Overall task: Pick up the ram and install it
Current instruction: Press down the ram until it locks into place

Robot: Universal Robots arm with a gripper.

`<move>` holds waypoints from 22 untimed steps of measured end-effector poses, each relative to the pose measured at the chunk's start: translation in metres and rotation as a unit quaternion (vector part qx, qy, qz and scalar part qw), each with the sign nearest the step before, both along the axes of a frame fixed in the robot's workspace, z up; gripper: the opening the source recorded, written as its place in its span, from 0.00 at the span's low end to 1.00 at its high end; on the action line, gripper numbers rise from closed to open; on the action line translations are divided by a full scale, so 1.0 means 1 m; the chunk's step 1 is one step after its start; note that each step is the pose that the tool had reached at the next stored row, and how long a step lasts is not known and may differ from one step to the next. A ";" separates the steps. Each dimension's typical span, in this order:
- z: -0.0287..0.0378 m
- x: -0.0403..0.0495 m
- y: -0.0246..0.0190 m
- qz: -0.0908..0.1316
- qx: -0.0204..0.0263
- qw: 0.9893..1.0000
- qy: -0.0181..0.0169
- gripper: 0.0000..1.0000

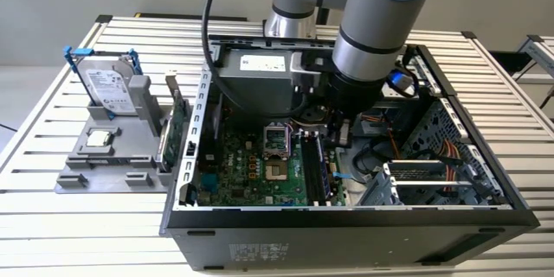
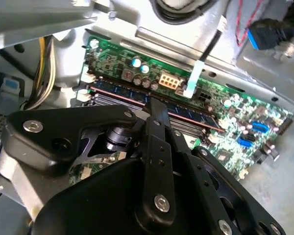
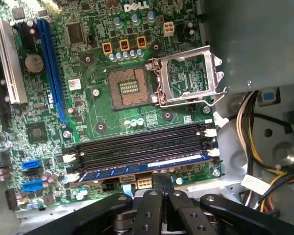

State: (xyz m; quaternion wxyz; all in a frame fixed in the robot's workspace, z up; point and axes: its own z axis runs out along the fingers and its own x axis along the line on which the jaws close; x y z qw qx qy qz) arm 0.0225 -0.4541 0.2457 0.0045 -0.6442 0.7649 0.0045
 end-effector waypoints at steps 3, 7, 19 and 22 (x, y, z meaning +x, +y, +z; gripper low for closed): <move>-0.0003 0.0000 0.0000 0.018 0.007 1.000 0.000 0.00; -0.0003 0.0000 0.0001 0.031 0.015 0.999 0.007 0.00; -0.0045 0.0000 0.0019 0.077 -0.008 0.997 0.017 0.00; -0.0056 0.0000 0.0020 0.077 -0.007 0.997 0.017 0.00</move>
